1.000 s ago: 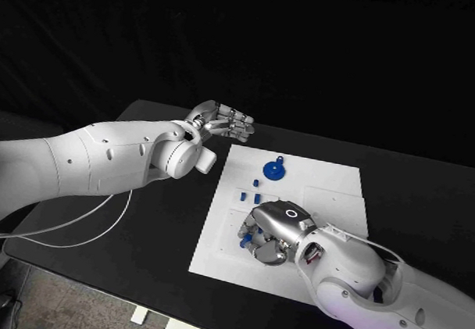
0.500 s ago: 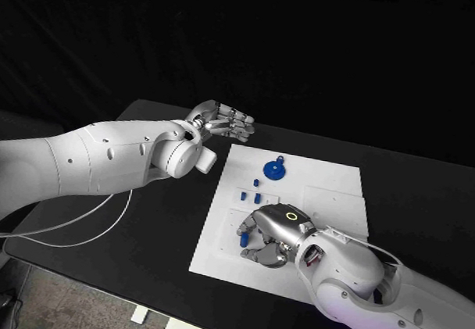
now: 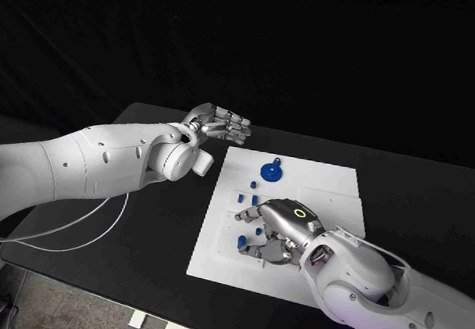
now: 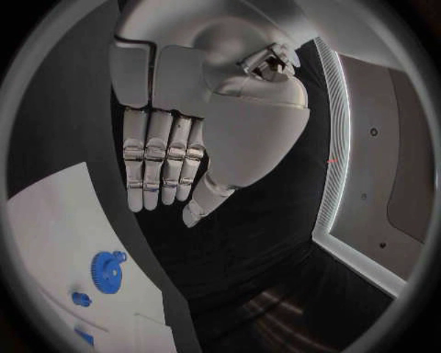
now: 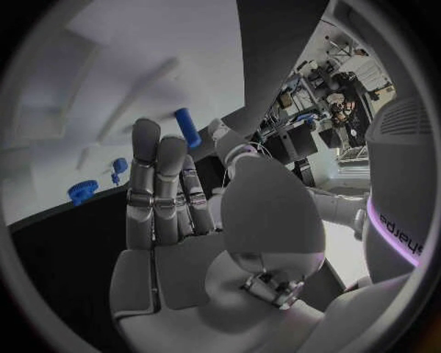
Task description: Assemble the parts on the task board
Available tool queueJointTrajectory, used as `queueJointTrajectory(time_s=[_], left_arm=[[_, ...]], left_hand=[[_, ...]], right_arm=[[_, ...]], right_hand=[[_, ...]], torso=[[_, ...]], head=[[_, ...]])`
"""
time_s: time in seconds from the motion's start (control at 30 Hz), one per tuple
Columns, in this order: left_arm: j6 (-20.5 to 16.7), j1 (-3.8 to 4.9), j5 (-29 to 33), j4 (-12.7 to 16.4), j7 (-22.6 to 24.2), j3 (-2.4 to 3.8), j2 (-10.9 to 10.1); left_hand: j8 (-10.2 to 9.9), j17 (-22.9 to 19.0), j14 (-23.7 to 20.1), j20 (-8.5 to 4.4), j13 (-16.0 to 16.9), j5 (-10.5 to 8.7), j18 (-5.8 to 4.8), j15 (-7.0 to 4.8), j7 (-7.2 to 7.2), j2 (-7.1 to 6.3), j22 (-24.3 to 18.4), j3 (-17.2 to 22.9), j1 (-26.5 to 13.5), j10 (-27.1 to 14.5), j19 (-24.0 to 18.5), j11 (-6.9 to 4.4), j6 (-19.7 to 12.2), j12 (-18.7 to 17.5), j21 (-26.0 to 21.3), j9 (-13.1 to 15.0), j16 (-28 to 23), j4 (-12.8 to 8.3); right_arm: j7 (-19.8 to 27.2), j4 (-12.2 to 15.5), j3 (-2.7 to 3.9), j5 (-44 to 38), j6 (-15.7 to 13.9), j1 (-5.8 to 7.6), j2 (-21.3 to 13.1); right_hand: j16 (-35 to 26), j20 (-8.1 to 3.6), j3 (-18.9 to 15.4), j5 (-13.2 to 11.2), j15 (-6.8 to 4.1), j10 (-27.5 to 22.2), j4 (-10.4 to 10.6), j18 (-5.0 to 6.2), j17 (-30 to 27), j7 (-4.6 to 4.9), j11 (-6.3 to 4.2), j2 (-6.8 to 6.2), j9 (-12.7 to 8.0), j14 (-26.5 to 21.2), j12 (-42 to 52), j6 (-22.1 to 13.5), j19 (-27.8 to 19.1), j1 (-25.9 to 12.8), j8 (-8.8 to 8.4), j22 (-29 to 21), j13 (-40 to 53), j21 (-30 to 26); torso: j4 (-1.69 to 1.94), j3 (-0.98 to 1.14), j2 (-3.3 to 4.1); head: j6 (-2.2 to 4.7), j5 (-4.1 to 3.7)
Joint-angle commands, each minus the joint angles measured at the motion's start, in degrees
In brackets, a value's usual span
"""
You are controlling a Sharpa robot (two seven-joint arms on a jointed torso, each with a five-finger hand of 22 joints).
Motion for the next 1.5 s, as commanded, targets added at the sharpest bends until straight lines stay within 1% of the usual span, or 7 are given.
queueJointTrajectory(time_s=[0.03,0.23,0.33,0.47,0.83,1.07,1.5], left_arm=[[0.81,0.04,0.28,-0.05,0.16,0.04,0.06],[1.25,-0.06,0.40,-0.20,0.47,0.02,-0.09],[2.67,-0.20,0.87,-0.07,1.46,0.01,-0.59],[3.82,-0.37,1.10,0.10,2.44,0.01,-1.26],[4.84,-1.02,0.22,0.75,3.50,-0.07,-2.92],[5.16,-1.43,0.18,2.08,4.40,-0.11,-4.30],[5.92,-1.75,0.52,3.59,5.29,-0.23,-5.69]], left_hand=[[-0.05,-0.09,-0.30,0.00,-0.07,0.21,0.46,-0.10,0.11,0.31,0.05,0.03,0.10,-0.55,-0.34,-0.04,-0.34,-0.17,0.21,-0.03,-0.17,0.16],[-0.04,-0.09,-0.34,0.04,-0.07,0.17,0.47,-0.08,0.13,0.27,0.10,-0.04,0.00,-0.57,-0.35,-0.02,-0.38,-0.16,0.20,-0.02,-0.16,0.21],[-0.06,-0.08,0.23,-0.01,-0.07,0.23,0.45,-0.27,0.04,0.26,-0.39,-0.36,-0.71,-0.07,0.06,-0.23,-0.52,-0.17,0.09,-0.04,-0.17,0.71],[-0.06,-0.05,0.80,-0.09,-0.08,0.25,0.25,-0.46,-0.02,0.23,-1.93,-0.81,-1.11,0.43,0.48,-0.38,-0.44,-0.17,0.06,-0.03,-0.10,1.17],[0.02,0.03,4.79,-0.85,-0.05,-1.47,-0.82,-1.43,-0.48,0.32,-12.74,-14.43,-2.36,3.07,5.06,-1.22,-0.49,-0.16,-0.01,-0.01,-0.08,8.33],[0.01,0.04,4.48,-0.80,0.02,-1.93,-1.12,-1.28,-0.22,-0.76,-18.66,-17.89,-3.56,3.19,5.98,-1.11,-1.17,-0.06,0.14,0.01,-0.11,10.36],[0.06,0.05,4.86,-0.90,0.03,-5.32,-1.51,-1.38,-0.16,-4.69,-25.36,-18.61,-7.50,3.90,6.85,-1.23,-1.44,-0.04,0.62,0.03,-0.12,19.73]], right_arm=[[0.66,0.81,1.09,2.85,-3.86,0.04,-1.02],[1.12,1.12,5.91,12.68,-2.22,0.34,-5.04],[2.50,0.26,8.12,20.08,0.92,1.15,-8.34],[0.64,-1.08,9.35,27.44,4.77,2.15,-11.77],[-12.47,-0.66,10.15,37.75,10.03,2.86,-18.30],[-22.54,0.60,10.14,41.83,18.39,2.31,-20.02],[-27.50,1.94,10.12,41.28,20.70,1.40,-20.48]], right_hand=[[0.39,0.49,-1.51,0.52,0.47,-0.17,1.77,1.99,-0.06,-1.34,0.02,-0.32,-0.29,0.13,0.03,-6.95,2.12,0.65,-0.40,-0.31,-0.07,0.47],[0.92,-0.63,-1.75,1.87,-1.00,10.12,3.89,0.53,0.07,3.49,-2.36,3.90,0.42,0.33,1.36,5.54,2.16,-1.42,0.91,-0.18,0.15,1.95],[1.70,-2.56,1.03,1.00,-3.61,22.91,2.91,-1.32,0.77,0.32,-6.97,6.09,1.52,0.60,7.27,13.44,2.51,-0.37,2.65,3.42,2.77,8.71],[1.98,-5.01,0.15,0.59,-4.66,17.14,0.47,-4.55,2.52,-0.10,-7.90,6.26,2.06,0.27,23.24,15.25,1.66,-3.02,1.39,6.29,18.96,11.16],[11.78,-5.18,3.84,3.15,-5.00,16.05,3.49,-5.51,14.99,-0.68,-8.61,5.94,5.20,0.06,57.11,14.54,2.46,-7.10,0.06,18.30,58.63,28.71],[11.78,-4.92,3.59,1.22,-4.76,15.96,4.66,-5.46,16.70,-0.44,-8.34,6.05,6.27,0.04,54.93,13.46,2.18,-9.94,0.03,18.76,60.82,27.23],[12.83,-5.46,4.12,-1.11,-5.23,18.70,7.44,-6.28,19.77,-1.40,-8.98,4.99,8.30,0.50,55.30,16.18,2.86,-13.46,0.03,20.35,64.78,27.22]], torso=[[-0.16,-0.01,-0.06],[-0.56,-0.01,-0.33],[-1.05,-0.04,-0.50],[-1.56,-0.06,-0.73],[-2.38,0.14,-1.21],[-2.61,0.06,-1.39],[-2.77,-0.15,-1.53]], head=[[0.40,-0.60],[1.07,-2.24],[1.74,-3.38],[2.15,-4.29],[2.15,-6.56],[2.21,-7.78],[1.79,-8.62]])
